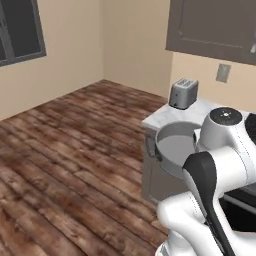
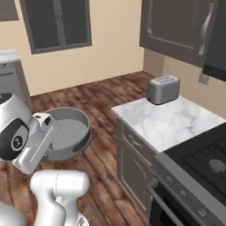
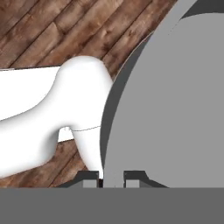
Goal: Move the pot and pan from the stove into the sink.
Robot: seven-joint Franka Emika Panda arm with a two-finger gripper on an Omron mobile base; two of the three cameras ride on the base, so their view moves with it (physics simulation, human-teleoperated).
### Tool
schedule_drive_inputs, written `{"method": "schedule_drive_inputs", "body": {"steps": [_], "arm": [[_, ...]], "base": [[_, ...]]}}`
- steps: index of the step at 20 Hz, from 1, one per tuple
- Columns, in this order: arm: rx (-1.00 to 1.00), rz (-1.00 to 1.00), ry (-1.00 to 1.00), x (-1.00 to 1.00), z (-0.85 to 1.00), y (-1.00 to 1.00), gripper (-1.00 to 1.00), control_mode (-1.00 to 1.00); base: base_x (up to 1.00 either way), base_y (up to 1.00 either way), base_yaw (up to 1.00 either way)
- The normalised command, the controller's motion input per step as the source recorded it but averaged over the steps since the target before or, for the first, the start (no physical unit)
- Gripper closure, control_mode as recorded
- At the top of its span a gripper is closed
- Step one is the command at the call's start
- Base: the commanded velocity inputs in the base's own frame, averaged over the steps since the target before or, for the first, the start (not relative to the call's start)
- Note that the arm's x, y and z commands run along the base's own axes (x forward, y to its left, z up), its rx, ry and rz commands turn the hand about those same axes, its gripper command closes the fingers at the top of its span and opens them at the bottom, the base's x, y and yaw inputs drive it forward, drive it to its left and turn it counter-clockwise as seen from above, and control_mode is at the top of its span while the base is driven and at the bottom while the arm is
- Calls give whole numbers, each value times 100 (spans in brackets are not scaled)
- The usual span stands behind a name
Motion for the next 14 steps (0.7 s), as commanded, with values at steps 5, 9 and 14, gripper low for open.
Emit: {"method": "schedule_drive_inputs", "body": {"steps": [5, 9, 14], "arm": [[0, 0, 0, 0, 0, 0, 100, 100], [0, 0, 0, 0, 0, 0, 100, 100], [0, 0, 0, 0, 0, 0, 100, 100]], "base": [[0, 0, 50], [0, 0, 50], [0, 0, 50]]}}
